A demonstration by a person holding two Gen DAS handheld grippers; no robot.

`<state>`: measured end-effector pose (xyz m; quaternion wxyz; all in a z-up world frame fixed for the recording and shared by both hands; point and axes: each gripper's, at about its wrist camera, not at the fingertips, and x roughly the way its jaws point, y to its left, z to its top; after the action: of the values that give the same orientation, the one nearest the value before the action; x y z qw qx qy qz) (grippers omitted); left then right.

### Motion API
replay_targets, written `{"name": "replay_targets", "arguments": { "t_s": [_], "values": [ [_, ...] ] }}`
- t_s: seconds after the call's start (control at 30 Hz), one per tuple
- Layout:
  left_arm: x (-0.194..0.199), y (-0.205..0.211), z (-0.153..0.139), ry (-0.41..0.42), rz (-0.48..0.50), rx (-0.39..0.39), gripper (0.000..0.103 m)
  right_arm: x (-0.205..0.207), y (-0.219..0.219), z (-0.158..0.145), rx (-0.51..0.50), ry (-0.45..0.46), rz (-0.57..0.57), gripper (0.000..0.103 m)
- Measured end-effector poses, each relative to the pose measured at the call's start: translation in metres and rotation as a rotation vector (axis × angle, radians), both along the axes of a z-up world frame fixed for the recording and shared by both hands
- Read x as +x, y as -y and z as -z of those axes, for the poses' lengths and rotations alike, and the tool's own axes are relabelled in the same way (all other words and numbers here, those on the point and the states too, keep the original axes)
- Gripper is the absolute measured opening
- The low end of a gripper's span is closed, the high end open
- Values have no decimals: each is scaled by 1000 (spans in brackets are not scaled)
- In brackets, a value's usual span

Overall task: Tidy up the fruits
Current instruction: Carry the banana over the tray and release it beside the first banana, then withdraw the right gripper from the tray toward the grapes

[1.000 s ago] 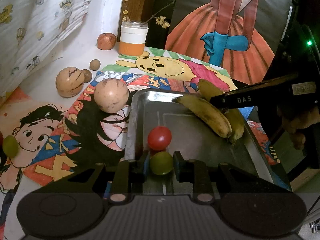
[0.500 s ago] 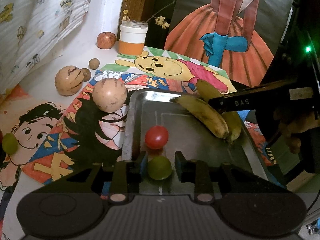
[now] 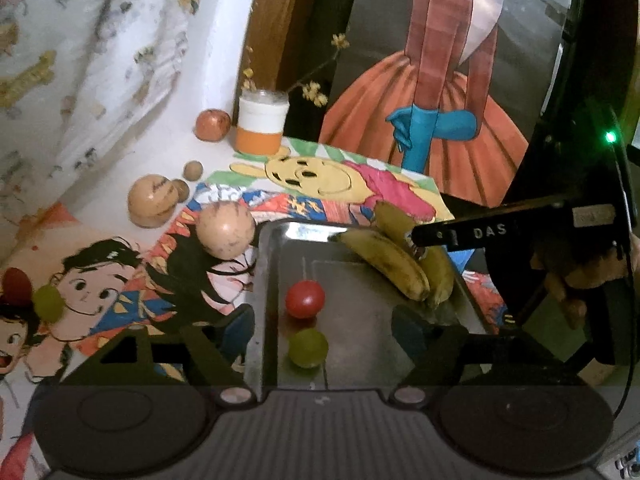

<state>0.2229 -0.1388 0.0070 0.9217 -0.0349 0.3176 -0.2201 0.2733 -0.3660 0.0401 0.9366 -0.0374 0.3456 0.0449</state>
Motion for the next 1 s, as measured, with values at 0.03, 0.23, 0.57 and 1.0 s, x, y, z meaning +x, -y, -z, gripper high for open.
{"name": "replay_targets", "arguments": {
  "t_s": [0.03,0.23,0.57,1.0],
  "values": [
    [-3,-2,-2,6,-3,-2,83,-3,-1,-2,3,7,2,88],
    [-20,-12,-16,41,-29,-12,96,-33,-7,-12,25,58,12,98],
    [-52,-30,-29,56,-75,-28,103,-90,-22,-24,24,142,37,102],
    [-85,-60,-32,53,-125,-1,103,-154,-55,-31,36,127,48,102]
  ]
}}
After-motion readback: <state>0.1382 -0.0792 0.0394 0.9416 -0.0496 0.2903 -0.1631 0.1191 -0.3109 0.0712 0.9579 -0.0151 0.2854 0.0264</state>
